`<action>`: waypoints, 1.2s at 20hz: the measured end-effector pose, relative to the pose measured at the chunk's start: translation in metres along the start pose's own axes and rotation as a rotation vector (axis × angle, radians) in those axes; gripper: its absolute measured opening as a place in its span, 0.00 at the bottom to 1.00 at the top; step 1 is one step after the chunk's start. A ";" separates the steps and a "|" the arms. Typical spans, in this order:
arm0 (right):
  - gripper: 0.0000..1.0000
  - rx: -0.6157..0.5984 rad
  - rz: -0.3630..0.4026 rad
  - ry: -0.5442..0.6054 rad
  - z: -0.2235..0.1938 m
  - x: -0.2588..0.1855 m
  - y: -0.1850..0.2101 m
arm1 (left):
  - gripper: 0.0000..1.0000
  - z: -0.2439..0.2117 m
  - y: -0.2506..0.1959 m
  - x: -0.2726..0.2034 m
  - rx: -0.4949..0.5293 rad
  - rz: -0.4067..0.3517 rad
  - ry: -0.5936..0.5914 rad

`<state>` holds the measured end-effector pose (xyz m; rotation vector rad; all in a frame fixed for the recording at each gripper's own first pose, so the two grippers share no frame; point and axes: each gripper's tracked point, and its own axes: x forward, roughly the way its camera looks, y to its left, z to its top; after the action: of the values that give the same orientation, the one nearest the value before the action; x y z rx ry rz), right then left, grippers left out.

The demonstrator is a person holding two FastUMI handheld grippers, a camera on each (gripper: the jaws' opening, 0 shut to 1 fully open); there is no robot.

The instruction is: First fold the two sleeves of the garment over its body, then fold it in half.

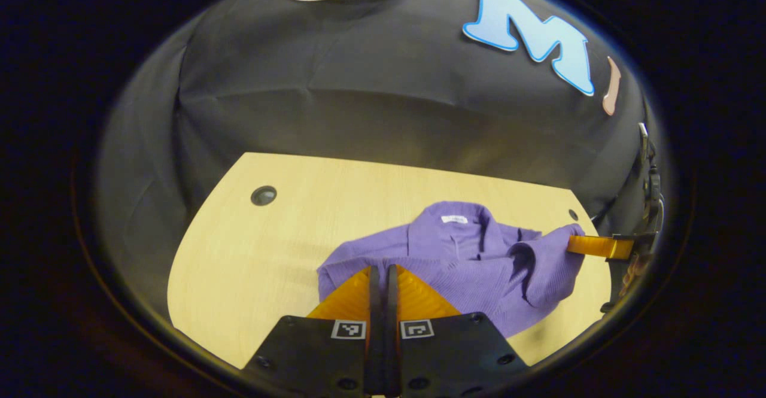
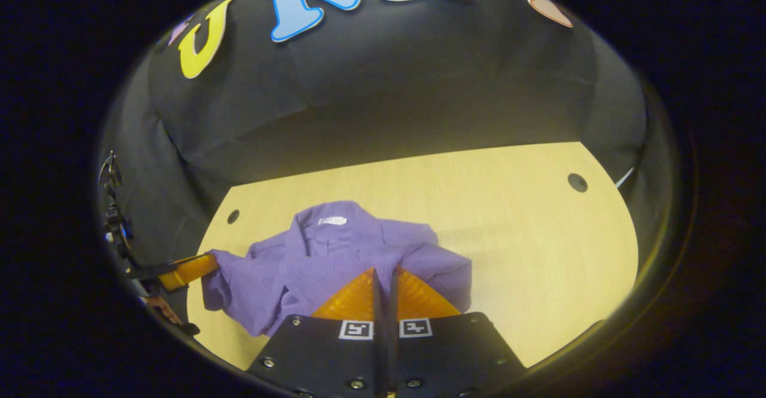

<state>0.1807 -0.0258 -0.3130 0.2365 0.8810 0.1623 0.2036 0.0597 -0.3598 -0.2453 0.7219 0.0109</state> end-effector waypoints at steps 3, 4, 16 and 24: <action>0.01 0.006 -0.006 -0.007 0.016 0.031 -0.004 | 0.07 0.015 0.005 0.033 -0.013 0.013 -0.007; 0.01 0.013 -0.008 -0.010 0.021 0.042 -0.006 | 0.07 0.020 0.005 0.046 -0.024 0.017 -0.009; 0.02 0.063 -0.040 0.043 0.008 0.132 -0.031 | 0.06 0.027 0.019 0.142 0.027 0.057 -0.027; 0.11 0.053 -0.039 0.025 0.009 0.136 -0.034 | 0.12 0.012 0.022 0.155 0.043 0.085 0.012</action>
<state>0.2744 -0.0275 -0.4175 0.2668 0.9148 0.1061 0.3254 0.0722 -0.4573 -0.1735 0.7436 0.0742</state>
